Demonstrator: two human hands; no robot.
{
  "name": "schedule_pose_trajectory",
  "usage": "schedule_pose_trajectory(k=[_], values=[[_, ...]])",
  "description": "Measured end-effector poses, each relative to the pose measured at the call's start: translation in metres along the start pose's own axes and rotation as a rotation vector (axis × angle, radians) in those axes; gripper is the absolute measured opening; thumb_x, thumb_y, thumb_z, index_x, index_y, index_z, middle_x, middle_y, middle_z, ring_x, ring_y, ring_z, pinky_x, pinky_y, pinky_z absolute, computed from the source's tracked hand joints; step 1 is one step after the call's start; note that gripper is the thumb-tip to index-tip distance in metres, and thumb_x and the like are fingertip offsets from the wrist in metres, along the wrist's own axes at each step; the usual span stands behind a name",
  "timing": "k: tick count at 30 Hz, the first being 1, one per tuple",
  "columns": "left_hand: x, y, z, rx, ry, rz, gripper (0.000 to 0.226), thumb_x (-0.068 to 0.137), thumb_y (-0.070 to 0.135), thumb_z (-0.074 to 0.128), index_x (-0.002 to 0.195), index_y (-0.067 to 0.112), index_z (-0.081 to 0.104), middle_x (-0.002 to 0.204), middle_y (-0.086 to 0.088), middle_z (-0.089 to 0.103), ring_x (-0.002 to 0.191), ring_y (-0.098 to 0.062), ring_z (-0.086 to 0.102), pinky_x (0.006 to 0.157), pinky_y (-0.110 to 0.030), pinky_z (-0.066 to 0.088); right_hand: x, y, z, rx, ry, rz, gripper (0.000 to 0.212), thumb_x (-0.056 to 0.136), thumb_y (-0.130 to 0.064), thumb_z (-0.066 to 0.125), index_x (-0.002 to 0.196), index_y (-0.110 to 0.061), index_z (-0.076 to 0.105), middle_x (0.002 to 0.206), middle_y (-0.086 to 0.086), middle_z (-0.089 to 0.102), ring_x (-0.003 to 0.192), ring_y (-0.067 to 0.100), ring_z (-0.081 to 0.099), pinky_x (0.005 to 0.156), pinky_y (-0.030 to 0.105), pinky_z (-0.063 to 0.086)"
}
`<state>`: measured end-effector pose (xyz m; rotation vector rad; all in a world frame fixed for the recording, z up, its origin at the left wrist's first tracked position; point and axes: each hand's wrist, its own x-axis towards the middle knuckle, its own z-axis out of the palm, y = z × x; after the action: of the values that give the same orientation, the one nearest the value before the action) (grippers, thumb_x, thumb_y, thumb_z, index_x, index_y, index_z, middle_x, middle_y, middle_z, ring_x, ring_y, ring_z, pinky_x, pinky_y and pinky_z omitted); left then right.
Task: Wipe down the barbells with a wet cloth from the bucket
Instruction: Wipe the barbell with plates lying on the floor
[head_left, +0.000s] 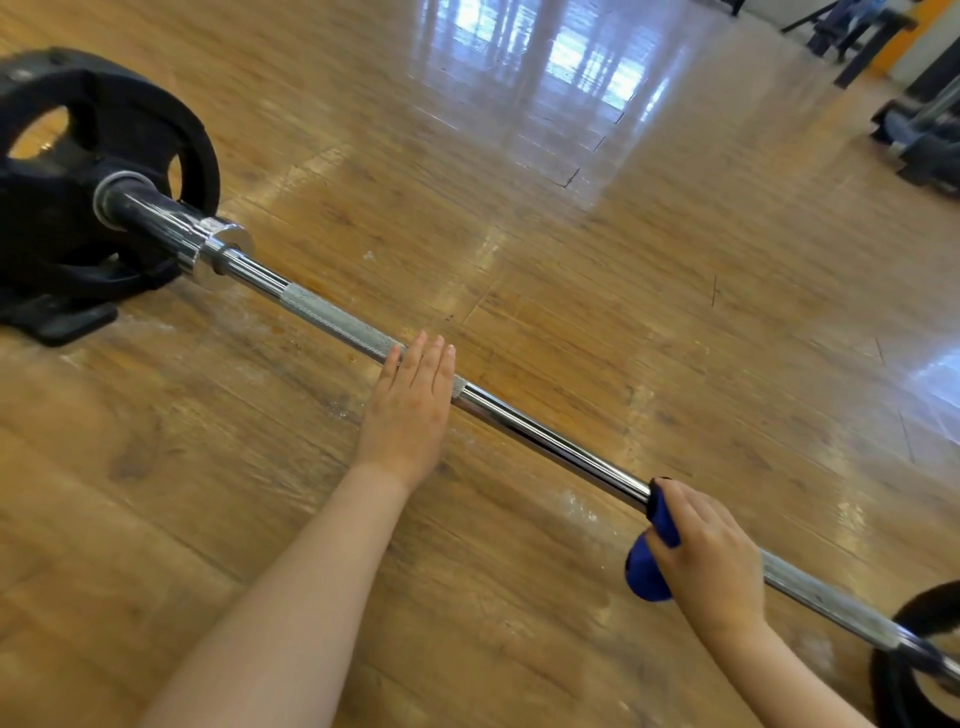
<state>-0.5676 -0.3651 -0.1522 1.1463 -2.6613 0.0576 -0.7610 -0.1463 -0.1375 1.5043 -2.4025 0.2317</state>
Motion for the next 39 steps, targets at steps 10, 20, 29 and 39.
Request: schedule_pose_trajectory(k=[10,20,29,39], values=[[0.000,0.001,0.003,-0.027,0.036,-0.010,0.063,0.098,0.009,0.035,0.149,0.002,-0.002,0.158,-0.014,0.005,0.146,-0.028,-0.002,0.110,-0.037,-0.013,0.013,-0.041,0.022,0.048,0.131,-0.041,0.047,0.059,0.011,0.073,0.105,0.008,0.067,0.104,0.021,0.068,0.092,0.038,0.067,0.079,0.048,0.052],[-0.005,-0.001,0.001,-0.028,0.046,0.007,0.071,0.085,0.008,0.053,0.147,-0.001,0.020,0.155,-0.017,0.022,0.144,-0.030,0.016,0.114,-0.039,0.002,0.093,-0.163,0.046,0.130,0.042,-0.221,0.050,0.056,-0.001,0.082,0.105,0.004,0.068,0.099,0.016,0.070,0.090,0.029,0.068,0.077,0.035,0.055],[-0.012,-0.004,0.001,0.014,-0.014,0.043,0.070,0.097,0.008,0.036,0.142,0.003,-0.018,0.158,-0.015,-0.007,0.146,-0.028,-0.008,0.109,-0.037,-0.015,0.049,-0.077,0.026,0.090,0.081,-0.200,0.064,0.042,0.007,0.083,0.104,0.004,0.067,0.098,0.015,0.070,0.083,0.029,0.068,0.073,0.035,0.055],[-0.013,-0.007,-0.010,0.097,-0.067,0.083,0.063,0.100,0.010,0.026,0.144,0.001,-0.017,0.157,-0.016,-0.010,0.146,-0.028,-0.009,0.108,-0.038,-0.016,-0.004,-0.009,0.011,0.014,0.074,0.008,0.058,0.050,0.018,0.079,0.106,0.011,0.064,0.099,0.024,0.068,0.088,0.039,0.067,0.075,0.050,0.053]])
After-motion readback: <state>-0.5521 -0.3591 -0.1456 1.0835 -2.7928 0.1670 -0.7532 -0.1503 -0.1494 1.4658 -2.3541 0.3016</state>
